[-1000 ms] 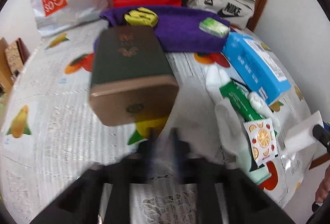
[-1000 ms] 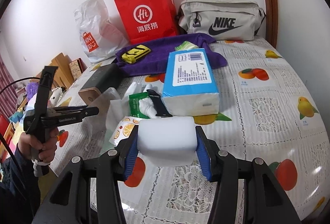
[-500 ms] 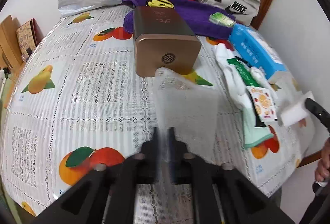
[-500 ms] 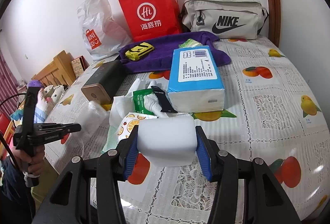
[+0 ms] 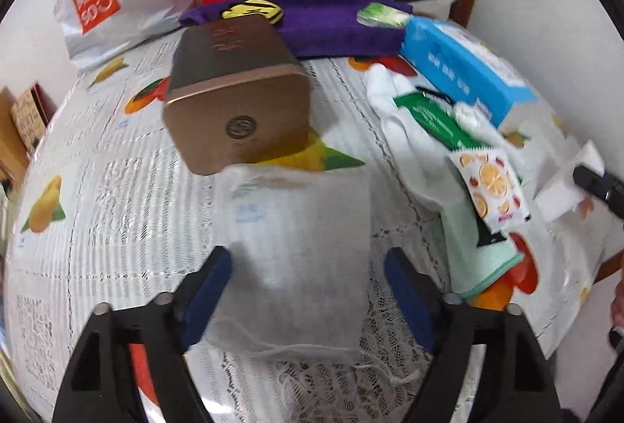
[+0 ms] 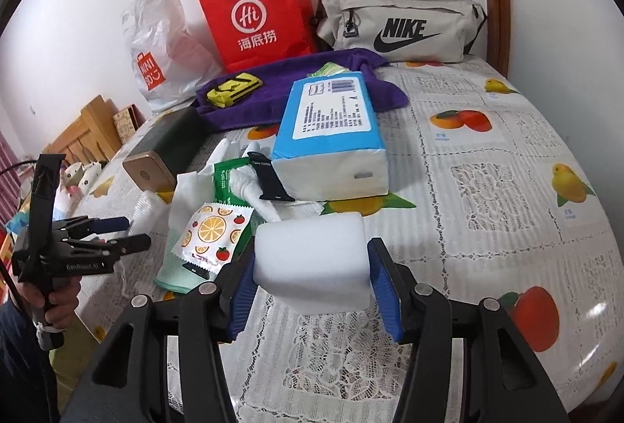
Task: Organize soft objects
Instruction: 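Carry the mesh bag with the left gripper while the right carries the foam block toward the towel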
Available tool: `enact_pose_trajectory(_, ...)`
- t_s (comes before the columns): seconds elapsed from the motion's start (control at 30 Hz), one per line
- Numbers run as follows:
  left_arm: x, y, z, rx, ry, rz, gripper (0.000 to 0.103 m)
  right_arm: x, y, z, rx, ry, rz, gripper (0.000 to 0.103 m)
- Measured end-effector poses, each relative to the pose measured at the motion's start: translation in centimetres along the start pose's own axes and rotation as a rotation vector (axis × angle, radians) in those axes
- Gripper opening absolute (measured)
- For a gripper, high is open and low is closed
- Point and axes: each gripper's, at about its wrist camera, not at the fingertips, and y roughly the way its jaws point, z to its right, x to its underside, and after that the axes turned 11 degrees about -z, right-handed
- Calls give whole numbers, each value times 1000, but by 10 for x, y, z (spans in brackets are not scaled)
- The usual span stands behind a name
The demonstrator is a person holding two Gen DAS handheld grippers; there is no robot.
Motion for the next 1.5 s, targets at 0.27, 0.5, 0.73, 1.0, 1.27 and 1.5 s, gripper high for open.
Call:
enact_pose_trajectory(0.27, 1, -1, -14, -50, -50, 37, 71, -2, 14, 1, 17, 4, -16, 53)
enact_pose_trajectory(0.5, -2, -9, -35, 6, -94, 40, 9, -5, 9, 0, 25, -2, -6, 53)
enact_pose_trajectory(0.73, 0, -23, -34, 53, -114, 52, 7, -12, -5, -8, 22, -28, 15, 53)
enact_pose_trajectory(1.0, -9, -59, -32, 102, -132, 116, 7, -25, -27, -13, 6, -50, 55, 53)
enact_pose_trajectory(1.27, -33, -81, -33, 98, -149, 151, 7, -55, -42, -18, -17, -71, 98, 53)
enact_pose_trajectory(1.5, -60, -85, -38, 115, -176, 159, 7, -92, -40, -31, -29, -105, 115, 53)
